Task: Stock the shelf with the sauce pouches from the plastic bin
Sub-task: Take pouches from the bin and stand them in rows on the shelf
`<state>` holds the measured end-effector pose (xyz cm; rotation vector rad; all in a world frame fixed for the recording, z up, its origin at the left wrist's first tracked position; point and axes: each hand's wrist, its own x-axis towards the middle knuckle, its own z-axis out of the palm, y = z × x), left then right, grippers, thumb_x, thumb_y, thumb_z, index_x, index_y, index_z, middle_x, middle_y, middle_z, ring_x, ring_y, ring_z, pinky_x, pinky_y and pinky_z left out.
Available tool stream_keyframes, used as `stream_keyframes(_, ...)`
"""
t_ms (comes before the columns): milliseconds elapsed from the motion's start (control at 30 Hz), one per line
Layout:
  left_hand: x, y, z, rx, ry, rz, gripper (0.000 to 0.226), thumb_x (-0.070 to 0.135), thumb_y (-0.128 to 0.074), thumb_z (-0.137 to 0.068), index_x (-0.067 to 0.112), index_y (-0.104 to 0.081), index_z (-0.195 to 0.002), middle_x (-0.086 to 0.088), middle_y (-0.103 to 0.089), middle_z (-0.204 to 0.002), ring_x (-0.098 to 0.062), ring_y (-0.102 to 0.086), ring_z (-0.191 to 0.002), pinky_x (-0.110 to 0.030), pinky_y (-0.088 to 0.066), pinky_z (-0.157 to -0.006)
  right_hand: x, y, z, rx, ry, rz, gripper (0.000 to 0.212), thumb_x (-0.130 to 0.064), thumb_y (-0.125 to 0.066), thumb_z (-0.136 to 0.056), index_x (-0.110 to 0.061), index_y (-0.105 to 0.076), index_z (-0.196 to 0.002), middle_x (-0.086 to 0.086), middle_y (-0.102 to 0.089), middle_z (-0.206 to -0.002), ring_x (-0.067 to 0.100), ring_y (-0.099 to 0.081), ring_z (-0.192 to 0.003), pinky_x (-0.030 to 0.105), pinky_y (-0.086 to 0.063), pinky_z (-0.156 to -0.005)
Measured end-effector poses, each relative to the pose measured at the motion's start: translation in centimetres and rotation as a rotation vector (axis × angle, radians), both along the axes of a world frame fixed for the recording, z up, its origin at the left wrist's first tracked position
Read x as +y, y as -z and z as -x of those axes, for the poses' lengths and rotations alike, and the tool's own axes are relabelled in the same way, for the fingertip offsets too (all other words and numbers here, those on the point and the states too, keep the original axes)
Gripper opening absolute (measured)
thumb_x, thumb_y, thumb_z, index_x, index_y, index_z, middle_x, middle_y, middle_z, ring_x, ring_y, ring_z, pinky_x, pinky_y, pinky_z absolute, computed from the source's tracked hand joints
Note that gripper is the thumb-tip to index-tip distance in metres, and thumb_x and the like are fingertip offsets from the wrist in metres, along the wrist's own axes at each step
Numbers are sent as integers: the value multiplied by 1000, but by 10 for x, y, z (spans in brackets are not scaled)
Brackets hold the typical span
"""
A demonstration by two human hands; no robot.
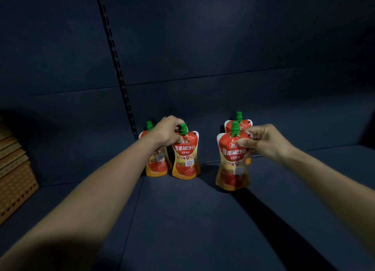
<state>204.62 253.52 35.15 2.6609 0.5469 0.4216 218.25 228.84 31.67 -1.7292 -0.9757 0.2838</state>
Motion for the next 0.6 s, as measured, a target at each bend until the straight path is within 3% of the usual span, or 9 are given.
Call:
stream_keyframes(133,11,5,-18,-27,-2,8,20,2,-73,-81,9,-68,-99,-6,-71,-102,-19,-66,-98,-37,-56,-88,41,0,-9,-11,34,4,11,-7,-62,-90,3,-65,-88,8,-71,-85,20,-68,-81,36,-59,-73)
stream_keyframes(267,22,12,-28,-59,-23,22,24,0,-71,-83,11,-66,-103,-7,-71,-102,-22,-66,-97,-42,-57,-87,72,0,-14,-24,58,10,9,-3,-55,-94,1,-62,-89,8,-67,-83,20,-66,-78,26,-58,-64)
stream_keyframes(400,30,19,-33,-84,-68,2,28,3,-69,-82,20,-64,-104,-5,-67,-105,-23,-64,-99,-45,-56,-87,93,5,-23,-99,82,86,11,-3,-51,-96,0,-62,-96,19,-69,-95,35,-69,-86,46,-59,-77)
stream_keyframes(600,27,19,-34,-85,-99,-53,31,-1,-64,-83,24,-60,-100,-5,-65,-103,-24,-63,-96,-44,-57,-82,105,9,-30,-171,179,108,19,3,-45,-94,-8,-61,-97,19,-65,-93,32,-68,-83,48,-58,-77)
